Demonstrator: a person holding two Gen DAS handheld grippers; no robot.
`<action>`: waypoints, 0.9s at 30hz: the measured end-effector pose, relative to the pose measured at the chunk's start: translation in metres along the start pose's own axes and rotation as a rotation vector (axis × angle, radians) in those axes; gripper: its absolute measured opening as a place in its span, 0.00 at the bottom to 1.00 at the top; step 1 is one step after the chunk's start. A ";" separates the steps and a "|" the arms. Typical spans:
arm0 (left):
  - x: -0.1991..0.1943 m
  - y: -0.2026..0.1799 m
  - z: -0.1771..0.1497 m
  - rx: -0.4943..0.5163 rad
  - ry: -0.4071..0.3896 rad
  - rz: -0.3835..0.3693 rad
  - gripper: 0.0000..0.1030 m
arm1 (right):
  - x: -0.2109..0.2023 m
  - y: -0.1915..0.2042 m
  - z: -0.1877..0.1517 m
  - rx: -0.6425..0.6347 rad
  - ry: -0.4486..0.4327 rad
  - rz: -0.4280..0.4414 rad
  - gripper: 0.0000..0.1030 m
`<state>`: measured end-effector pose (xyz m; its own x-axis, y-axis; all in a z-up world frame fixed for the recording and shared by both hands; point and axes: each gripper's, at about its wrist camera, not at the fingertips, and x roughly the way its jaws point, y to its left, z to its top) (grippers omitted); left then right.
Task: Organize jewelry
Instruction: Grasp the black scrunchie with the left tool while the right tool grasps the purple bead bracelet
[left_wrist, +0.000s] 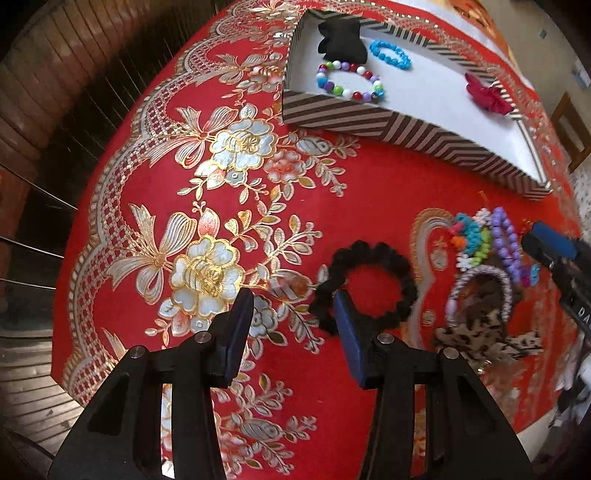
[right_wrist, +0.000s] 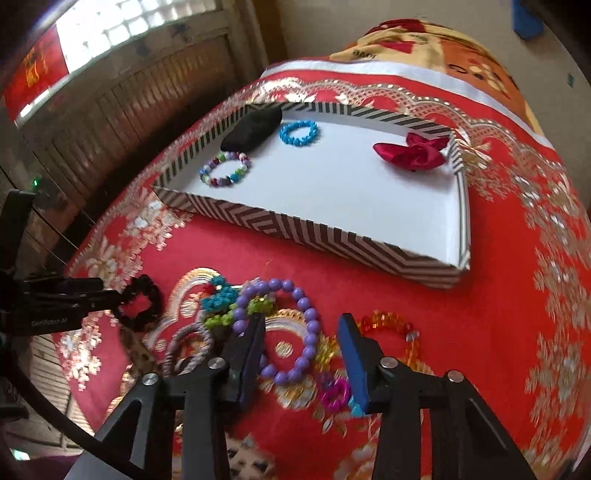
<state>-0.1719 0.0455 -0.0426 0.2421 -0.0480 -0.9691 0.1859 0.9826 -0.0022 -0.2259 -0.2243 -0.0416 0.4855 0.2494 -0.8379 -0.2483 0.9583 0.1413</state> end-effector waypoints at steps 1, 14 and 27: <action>0.002 -0.001 0.000 0.007 0.001 0.008 0.43 | 0.003 0.000 0.001 -0.011 0.008 -0.002 0.34; 0.006 -0.015 0.016 0.051 -0.030 -0.037 0.09 | 0.032 0.005 0.005 -0.105 0.057 -0.025 0.08; -0.046 -0.017 0.035 0.025 -0.133 -0.152 0.07 | -0.050 0.008 0.022 -0.030 -0.122 0.077 0.08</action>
<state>-0.1528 0.0246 0.0105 0.3329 -0.2203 -0.9169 0.2535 0.9574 -0.1380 -0.2342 -0.2261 0.0131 0.5615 0.3390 -0.7548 -0.3129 0.9315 0.1856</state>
